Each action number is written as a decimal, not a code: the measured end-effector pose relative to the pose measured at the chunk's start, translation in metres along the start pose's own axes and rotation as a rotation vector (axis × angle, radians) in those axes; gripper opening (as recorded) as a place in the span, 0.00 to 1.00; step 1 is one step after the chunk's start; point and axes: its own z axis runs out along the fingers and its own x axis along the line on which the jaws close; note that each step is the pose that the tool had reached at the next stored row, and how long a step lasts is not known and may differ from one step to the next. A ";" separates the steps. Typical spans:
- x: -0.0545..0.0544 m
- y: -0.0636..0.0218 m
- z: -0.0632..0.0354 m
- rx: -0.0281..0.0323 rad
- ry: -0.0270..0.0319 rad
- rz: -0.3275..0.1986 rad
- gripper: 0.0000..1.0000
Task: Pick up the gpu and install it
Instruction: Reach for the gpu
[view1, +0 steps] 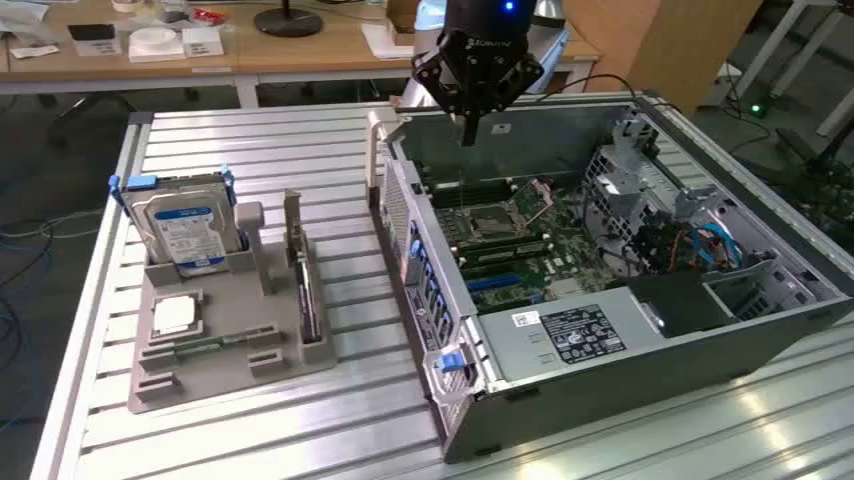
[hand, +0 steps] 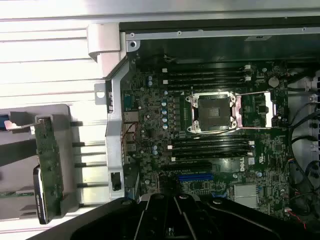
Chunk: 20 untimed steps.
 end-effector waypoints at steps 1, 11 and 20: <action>0.000 0.0000 0.0000 0.0000 0.0000 0.000 0.11; 0.003 -0.0003 -0.0001 0.0001 0.0001 0.000 0.11; 0.016 -0.0012 -0.0004 0.0000 0.0000 0.000 0.11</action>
